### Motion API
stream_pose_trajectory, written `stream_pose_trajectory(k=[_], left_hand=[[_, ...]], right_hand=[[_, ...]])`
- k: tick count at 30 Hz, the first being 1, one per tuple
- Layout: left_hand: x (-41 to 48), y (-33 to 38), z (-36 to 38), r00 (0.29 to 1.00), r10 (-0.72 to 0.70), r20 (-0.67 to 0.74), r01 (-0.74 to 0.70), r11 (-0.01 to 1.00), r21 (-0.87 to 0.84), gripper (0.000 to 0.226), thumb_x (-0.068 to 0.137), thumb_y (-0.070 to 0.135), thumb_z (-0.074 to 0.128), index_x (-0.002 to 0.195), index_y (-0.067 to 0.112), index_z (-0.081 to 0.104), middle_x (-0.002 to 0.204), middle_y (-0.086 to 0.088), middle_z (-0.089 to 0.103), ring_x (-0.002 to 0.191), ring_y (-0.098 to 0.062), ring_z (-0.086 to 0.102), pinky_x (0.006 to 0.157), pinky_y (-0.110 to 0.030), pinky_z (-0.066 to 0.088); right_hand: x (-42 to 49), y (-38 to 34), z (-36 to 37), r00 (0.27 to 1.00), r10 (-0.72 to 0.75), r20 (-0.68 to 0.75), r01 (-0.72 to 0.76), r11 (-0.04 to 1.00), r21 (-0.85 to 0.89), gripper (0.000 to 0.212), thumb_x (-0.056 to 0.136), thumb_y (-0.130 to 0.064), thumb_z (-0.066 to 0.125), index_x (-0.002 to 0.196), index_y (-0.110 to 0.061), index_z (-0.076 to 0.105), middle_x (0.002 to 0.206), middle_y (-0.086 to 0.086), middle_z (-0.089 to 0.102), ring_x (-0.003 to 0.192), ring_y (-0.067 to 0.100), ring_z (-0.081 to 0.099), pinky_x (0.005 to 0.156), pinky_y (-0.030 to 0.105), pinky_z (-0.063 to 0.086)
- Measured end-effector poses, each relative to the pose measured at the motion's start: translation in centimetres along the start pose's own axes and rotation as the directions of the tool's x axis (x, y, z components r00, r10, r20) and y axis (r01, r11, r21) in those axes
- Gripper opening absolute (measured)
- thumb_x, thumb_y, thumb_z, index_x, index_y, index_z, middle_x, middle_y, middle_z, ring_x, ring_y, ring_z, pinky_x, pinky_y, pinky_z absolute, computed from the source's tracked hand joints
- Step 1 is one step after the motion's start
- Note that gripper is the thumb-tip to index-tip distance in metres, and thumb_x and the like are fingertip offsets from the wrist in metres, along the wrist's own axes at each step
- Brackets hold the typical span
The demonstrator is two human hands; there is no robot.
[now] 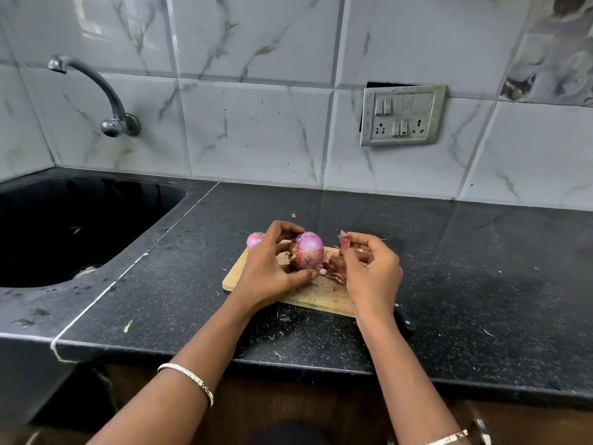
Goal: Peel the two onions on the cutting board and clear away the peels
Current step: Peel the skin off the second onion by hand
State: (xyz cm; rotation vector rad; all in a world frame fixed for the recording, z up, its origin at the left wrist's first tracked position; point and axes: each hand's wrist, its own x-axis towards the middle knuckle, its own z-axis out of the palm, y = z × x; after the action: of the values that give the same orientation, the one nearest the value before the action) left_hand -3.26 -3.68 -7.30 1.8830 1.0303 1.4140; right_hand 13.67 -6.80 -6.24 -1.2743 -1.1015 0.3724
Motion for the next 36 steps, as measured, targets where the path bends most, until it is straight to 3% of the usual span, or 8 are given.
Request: stream_pose_trajectory(k=[3, 7, 10, 17, 24, 27, 33, 36], left_hand=[[0.0, -0.1, 0.1, 0.999, 0.026, -0.030, -0.025, 0.999, 0.039, 0.067, 0.066, 0.013, 0.095, 0.120, 0.018, 0.056, 0.119, 0.012, 0.063, 0.110, -0.010, 0.063, 0.088, -0.032, 0.060], [-0.1, 0.1, 0.2, 0.994, 0.067, -0.081, -0.058, 0.992, 0.108, 0.063, 0.068, 0.017, 0.094, 0.119, 0.018, 0.057, 0.115, 0.016, 0.065, 0.107, -0.002, 0.063, 0.082, -0.025, 0.060], [-0.2, 0.4, 0.3, 0.988, 0.113, -0.108, -0.093, 0.980, 0.174, 0.060, 0.067, 0.021, 0.093, 0.117, 0.019, 0.059, 0.111, 0.017, 0.067, 0.104, 0.002, 0.063, 0.080, -0.020, 0.056], [-0.2, 0.2, 0.3, 0.969, 0.217, -0.115, -0.179, 0.944, 0.276, 0.064, 0.063, 0.035, 0.095, 0.115, 0.019, 0.060, 0.112, 0.013, 0.067, 0.101, -0.007, 0.065, 0.079, -0.041, 0.059], [-0.3, 0.4, 0.2, 0.967, 0.222, -0.127, -0.172, 0.932, 0.320, 0.065, 0.059, 0.039, 0.097, 0.110, 0.019, 0.060, 0.112, 0.012, 0.067, 0.096, -0.007, 0.064, 0.081, -0.035, 0.056], [-0.3, 0.4, 0.2, 0.966, 0.223, -0.129, -0.174, 0.933, 0.315, 0.066, 0.059, 0.040, 0.097, 0.110, 0.020, 0.059, 0.113, 0.012, 0.066, 0.097, -0.006, 0.063, 0.081, -0.034, 0.056], [-0.3, 0.3, 0.3, 0.956, 0.270, -0.113, -0.212, 0.905, 0.369, 0.064, 0.061, 0.037, 0.097, 0.107, 0.019, 0.058, 0.112, 0.010, 0.065, 0.096, -0.005, 0.062, 0.079, -0.032, 0.055], [-0.3, 0.3, 0.3, 0.950, 0.295, -0.100, -0.232, 0.884, 0.405, 0.064, 0.060, 0.036, 0.098, 0.106, 0.021, 0.056, 0.109, 0.010, 0.063, 0.093, -0.006, 0.060, 0.077, -0.031, 0.053]], right_hand=[[-0.4, -0.5, -0.2, 0.989, -0.138, 0.059, 0.141, 0.989, -0.051, 0.029, 0.083, -0.005, 0.070, 0.104, -0.024, 0.077, 0.105, -0.010, 0.069, 0.088, 0.000, 0.067, 0.077, 0.013, 0.053], [-0.8, -0.9, 0.4, 0.969, -0.102, 0.225, 0.106, 0.994, -0.008, 0.020, 0.085, -0.026, 0.078, 0.105, -0.025, 0.076, 0.096, -0.013, 0.074, 0.084, 0.001, 0.069, 0.077, 0.026, 0.059], [-1.0, -1.1, 0.8, 0.962, -0.088, 0.257, 0.084, 0.996, 0.025, 0.022, 0.086, -0.034, 0.079, 0.105, -0.022, 0.075, 0.092, -0.012, 0.076, 0.080, 0.004, 0.072, 0.073, 0.034, 0.062], [-0.7, -0.8, 0.8, 0.967, -0.024, 0.255, 0.003, 0.997, 0.081, 0.016, 0.087, -0.030, 0.078, 0.100, -0.022, 0.077, 0.088, -0.008, 0.077, 0.078, 0.005, 0.073, 0.075, 0.040, 0.062], [-0.7, -0.7, 0.8, 0.952, 0.006, 0.307, -0.039, 0.994, 0.102, 0.031, 0.078, -0.030, 0.072, 0.107, -0.020, 0.079, 0.089, -0.006, 0.078, 0.083, 0.010, 0.075, 0.081, 0.042, 0.062], [-0.7, -0.8, 0.6, 0.950, 0.007, 0.311, -0.049, 0.991, 0.126, 0.026, 0.084, -0.016, 0.074, 0.110, -0.017, 0.078, 0.094, -0.007, 0.079, 0.086, 0.009, 0.075, 0.083, 0.041, 0.062], [-0.7, -1.0, 0.5, 0.945, 0.027, 0.325, -0.092, 0.978, 0.186, 0.018, 0.087, -0.021, 0.078, 0.105, -0.020, 0.078, 0.091, -0.004, 0.079, 0.086, 0.013, 0.075, 0.080, 0.043, 0.062], [-0.7, -1.1, 0.6, 0.935, 0.047, 0.352, -0.131, 0.967, 0.219, 0.016, 0.088, -0.018, 0.076, 0.104, -0.019, 0.078, 0.091, -0.004, 0.079, 0.086, 0.012, 0.075, 0.081, 0.037, 0.062]])
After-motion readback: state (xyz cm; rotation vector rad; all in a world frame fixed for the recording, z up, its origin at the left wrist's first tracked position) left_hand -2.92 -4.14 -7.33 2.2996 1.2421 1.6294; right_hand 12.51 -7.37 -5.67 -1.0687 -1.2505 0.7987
